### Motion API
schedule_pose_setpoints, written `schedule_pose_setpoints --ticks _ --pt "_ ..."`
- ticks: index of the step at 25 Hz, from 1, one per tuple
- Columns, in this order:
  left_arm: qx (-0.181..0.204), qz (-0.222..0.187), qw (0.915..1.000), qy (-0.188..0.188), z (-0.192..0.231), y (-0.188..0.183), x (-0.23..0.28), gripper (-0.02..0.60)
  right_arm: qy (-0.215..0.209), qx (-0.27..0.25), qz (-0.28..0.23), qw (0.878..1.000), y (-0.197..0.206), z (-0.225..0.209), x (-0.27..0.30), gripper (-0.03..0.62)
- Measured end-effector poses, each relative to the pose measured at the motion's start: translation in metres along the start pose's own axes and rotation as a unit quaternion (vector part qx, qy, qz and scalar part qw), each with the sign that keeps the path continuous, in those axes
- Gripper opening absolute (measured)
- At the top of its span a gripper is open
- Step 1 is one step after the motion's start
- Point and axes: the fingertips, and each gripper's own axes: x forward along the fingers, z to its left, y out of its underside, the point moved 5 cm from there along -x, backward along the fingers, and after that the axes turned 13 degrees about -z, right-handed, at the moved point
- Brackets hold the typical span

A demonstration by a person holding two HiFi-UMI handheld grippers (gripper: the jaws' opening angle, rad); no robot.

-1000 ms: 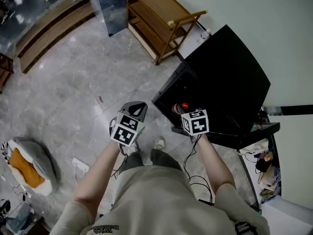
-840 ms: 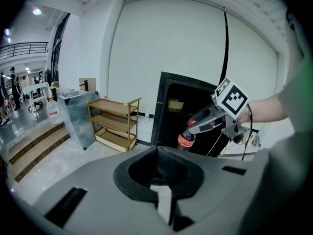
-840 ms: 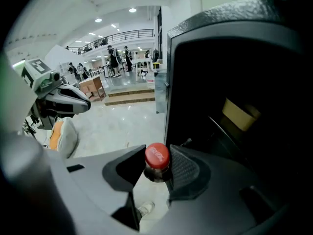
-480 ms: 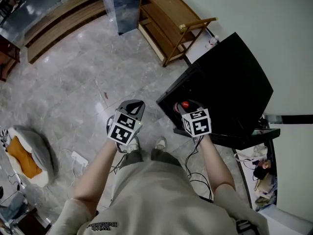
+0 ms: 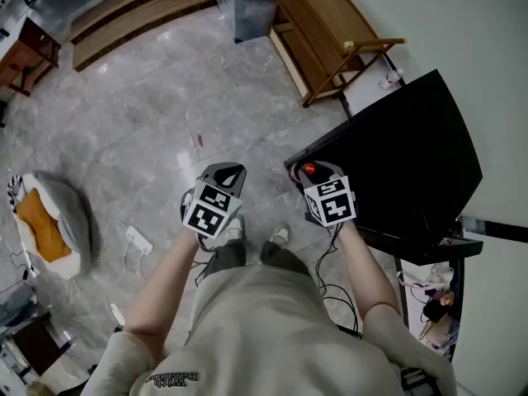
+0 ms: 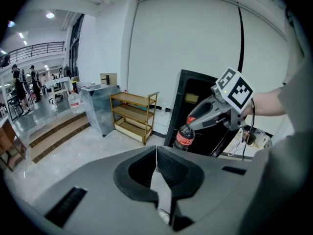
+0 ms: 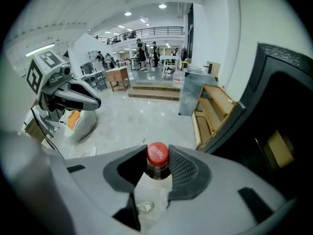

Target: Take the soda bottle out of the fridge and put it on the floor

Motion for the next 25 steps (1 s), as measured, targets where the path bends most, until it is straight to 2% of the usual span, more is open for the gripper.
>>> schedule_pose_setpoints --ticks 6,14,19,25 --pt "-0.028 0.014 0.9986 -0.043 0.023 0.028 -0.026 0.008 -0.056 -0.031 0.008 0.998 -0.010 0.037 0.039 0.114" --pt "-0.061 0.031 0.9933 -0.094 0.049 0.063 -0.053 0.008 -0.119 -0.084 0.030 0.989 -0.017 0.079 0.085 0.114" --pt "-0.070 0.047 0.9905 -0.109 0.058 0.087 -0.059 0.007 -0.134 -0.108 0.039 0.984 -0.014 0.096 0.108 0.114" --pt "-0.085 0.062 0.9888 -0.106 0.065 0.123 -0.042 0.008 -0.151 -0.119 0.063 0.979 0.005 0.111 0.138 0.112"
